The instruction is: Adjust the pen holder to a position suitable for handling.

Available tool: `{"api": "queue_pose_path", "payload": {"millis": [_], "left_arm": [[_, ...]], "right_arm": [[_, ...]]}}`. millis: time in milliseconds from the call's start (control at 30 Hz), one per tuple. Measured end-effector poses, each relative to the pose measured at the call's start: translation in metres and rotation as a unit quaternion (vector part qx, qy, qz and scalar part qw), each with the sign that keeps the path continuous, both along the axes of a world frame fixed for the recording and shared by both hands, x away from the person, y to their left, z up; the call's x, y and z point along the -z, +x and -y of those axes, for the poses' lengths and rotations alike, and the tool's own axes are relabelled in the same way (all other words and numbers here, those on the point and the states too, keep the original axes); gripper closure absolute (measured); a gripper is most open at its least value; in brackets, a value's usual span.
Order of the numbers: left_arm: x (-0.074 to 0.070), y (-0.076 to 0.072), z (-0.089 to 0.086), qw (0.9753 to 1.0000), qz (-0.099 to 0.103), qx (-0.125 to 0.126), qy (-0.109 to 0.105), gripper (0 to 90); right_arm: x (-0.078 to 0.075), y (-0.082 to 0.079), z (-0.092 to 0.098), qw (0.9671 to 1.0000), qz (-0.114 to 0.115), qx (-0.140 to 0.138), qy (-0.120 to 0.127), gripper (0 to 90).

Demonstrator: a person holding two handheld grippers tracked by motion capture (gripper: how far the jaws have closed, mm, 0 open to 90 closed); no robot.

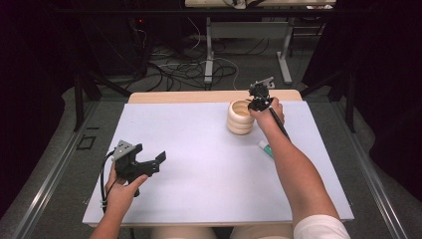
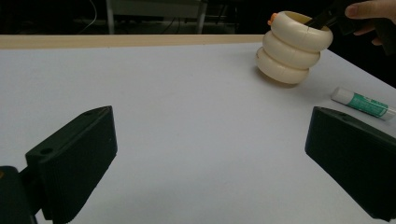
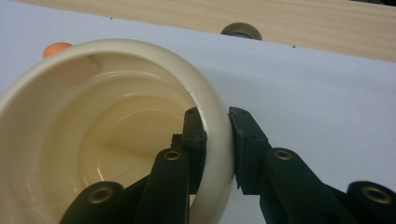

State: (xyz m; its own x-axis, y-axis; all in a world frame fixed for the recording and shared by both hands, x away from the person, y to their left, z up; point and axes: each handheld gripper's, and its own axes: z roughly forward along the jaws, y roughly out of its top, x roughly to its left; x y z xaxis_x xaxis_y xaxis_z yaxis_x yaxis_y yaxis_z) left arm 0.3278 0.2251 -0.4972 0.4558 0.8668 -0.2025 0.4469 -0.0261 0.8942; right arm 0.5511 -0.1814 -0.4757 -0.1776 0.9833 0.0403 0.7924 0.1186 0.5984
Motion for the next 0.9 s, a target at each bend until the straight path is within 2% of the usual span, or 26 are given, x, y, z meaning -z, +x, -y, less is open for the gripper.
{"api": "queue_pose_path", "payload": {"millis": [167, 467, 533, 633, 700, 767, 833, 900], "left_arm": [[0.0, 0.0, 0.001, 1.0, 0.0, 0.001, 0.0, 2.1], [0.0, 0.0, 0.001, 1.0, 0.0, 0.002, 0.003, 2.1], [0.0, 0.0, 0.001, 1.0, 0.0, 0.001, 0.002, 2.1], [0.0, 0.0, 0.001, 1.0, 0.0, 0.0, -0.001, 2.1], [0.0, 0.0, 0.001, 1.0, 0.0, 0.001, 0.0, 2.1], [0.0, 0.0, 0.002, 1.0, 0.0, 0.003, 0.0, 2.1], [0.0, 0.0, 0.002, 1.0, 0.0, 0.003, 0.001, 2.1], [0.0, 0.001, 0.002, 1.0, 0.0, 0.003, 0.001, 2.1]], "right_arm": [[-0.006, -0.006, -0.005, 0.9999, -0.009, -0.003, 0.01, 77.0], [-0.017, -0.021, -0.012, 0.9997, -0.015, -0.018, 0.004, 77.0], [-0.019, -0.024, -0.013, 0.9997, -0.016, -0.018, 0.01, 77.0], [-0.022, -0.03, -0.014, 0.9994, -0.026, -0.021, 0.006, 77.0], [-0.023, -0.035, -0.015, 0.999, -0.034, -0.027, 0.002, 77.1], [-0.024, -0.041, -0.017, 0.9988, -0.03, -0.038, 0.002, 77.0], [-0.027, -0.051, -0.021, 0.9978, -0.036, -0.055, -0.002, 77.1], [-0.027, -0.054, -0.023, 0.9975, -0.036, -0.06, 0.001, 77.0]]}}
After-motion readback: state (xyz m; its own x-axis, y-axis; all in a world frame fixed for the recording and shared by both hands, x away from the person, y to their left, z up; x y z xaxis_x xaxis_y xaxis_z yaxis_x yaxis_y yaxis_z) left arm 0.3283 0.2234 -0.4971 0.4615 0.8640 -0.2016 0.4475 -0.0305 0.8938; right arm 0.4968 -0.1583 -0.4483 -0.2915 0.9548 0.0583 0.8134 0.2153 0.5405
